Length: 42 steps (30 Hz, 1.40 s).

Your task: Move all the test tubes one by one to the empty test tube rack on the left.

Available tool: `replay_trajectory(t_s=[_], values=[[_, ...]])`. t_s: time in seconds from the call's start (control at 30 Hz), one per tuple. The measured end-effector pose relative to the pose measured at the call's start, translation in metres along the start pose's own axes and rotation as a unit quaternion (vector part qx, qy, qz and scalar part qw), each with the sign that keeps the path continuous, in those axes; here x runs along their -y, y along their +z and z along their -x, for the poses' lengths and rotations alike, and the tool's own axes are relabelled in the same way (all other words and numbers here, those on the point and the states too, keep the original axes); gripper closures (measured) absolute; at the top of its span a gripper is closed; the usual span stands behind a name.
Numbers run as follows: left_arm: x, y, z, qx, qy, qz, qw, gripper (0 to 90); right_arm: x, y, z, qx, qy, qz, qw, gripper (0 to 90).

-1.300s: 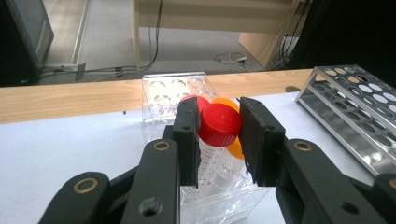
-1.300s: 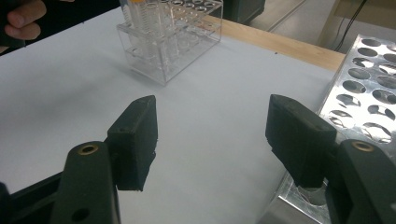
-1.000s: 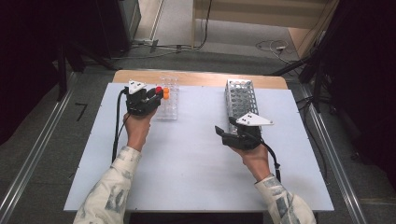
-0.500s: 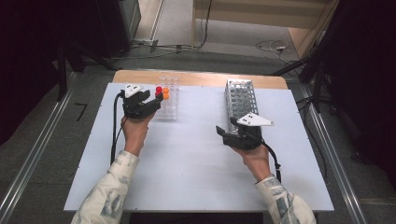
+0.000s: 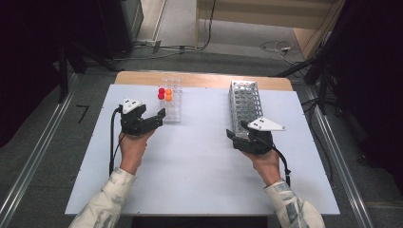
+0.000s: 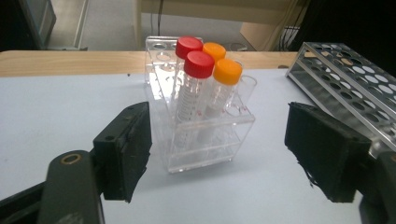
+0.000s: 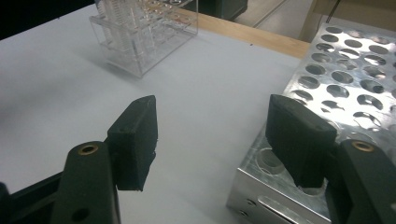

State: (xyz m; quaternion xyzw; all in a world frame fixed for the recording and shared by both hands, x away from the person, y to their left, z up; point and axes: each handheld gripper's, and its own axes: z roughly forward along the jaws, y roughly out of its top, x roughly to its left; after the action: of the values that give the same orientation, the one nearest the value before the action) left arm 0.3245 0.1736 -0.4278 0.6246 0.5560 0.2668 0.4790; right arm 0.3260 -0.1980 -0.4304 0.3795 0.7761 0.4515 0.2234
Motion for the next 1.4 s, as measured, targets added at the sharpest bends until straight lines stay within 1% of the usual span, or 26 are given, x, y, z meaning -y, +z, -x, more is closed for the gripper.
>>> replay_trajectory(t_s=[0.07,0.17,0.23,0.33,0.43,0.5,0.6,0.93,1.07,1.2,1.33,1.4], values=[[0.004,-0.005,0.000,-0.002,0.002,-0.001,1.0000,22.9,0.002,-0.004,0.004,0.004,0.002,-0.001,1.0000,32.5],[0.013,-0.010,0.000,-0.011,0.010,-0.005,0.9999,21.6,0.006,-0.009,0.009,0.011,0.003,0.001,0.9999,32.5],[0.018,-0.013,0.000,-0.013,0.010,-0.010,0.9998,19.3,0.009,-0.012,0.013,0.016,0.002,0.000,0.9999,32.4],[0.024,-0.018,-0.001,-0.016,0.010,-0.009,0.9998,18.4,0.013,-0.017,0.019,0.022,0.008,0.002,0.9997,32.3],[0.031,-0.023,-0.004,-0.018,0.011,-0.015,0.9997,18.4,0.016,-0.020,0.023,0.026,0.013,0.000,0.9996,31.4],[0.035,-0.026,-0.005,-0.020,0.010,-0.019,0.9996,18.3,0.018,-0.022,0.025,0.029,0.010,0.000,0.9995,31.4],[0.041,-0.029,-0.006,-0.020,0.009,-0.023,0.9995,17.9,0.021,-0.024,0.028,0.032,0.014,-0.003,0.9994,30.4],[0.051,-0.043,-0.012,-0.026,0.005,-0.020,0.9995,17.8,0.031,-0.033,0.035,0.045,0.016,-0.007,0.9988,29.2],[0.057,-0.048,-0.014,-0.028,0.004,-0.020,0.9994,16.8,0.034,-0.038,0.038,0.050,0.022,-0.007,0.9985,28.5],[0.059,-0.053,-0.014,-0.028,0.004,-0.018,0.9994,16.3,0.039,-0.042,0.042,0.053,0.024,-0.009,0.9983,28.5],[0.061,-0.057,-0.015,-0.029,0.003,-0.015,0.9994,15.8,0.044,-0.047,0.046,0.059,0.030,-0.007,0.9978,28.5],[0.063,-0.058,-0.016,-0.030,0.009,-0.019,0.9993,15.8,0.046,-0.050,0.048,0.062,0.032,-0.007,0.9976,28.5]])
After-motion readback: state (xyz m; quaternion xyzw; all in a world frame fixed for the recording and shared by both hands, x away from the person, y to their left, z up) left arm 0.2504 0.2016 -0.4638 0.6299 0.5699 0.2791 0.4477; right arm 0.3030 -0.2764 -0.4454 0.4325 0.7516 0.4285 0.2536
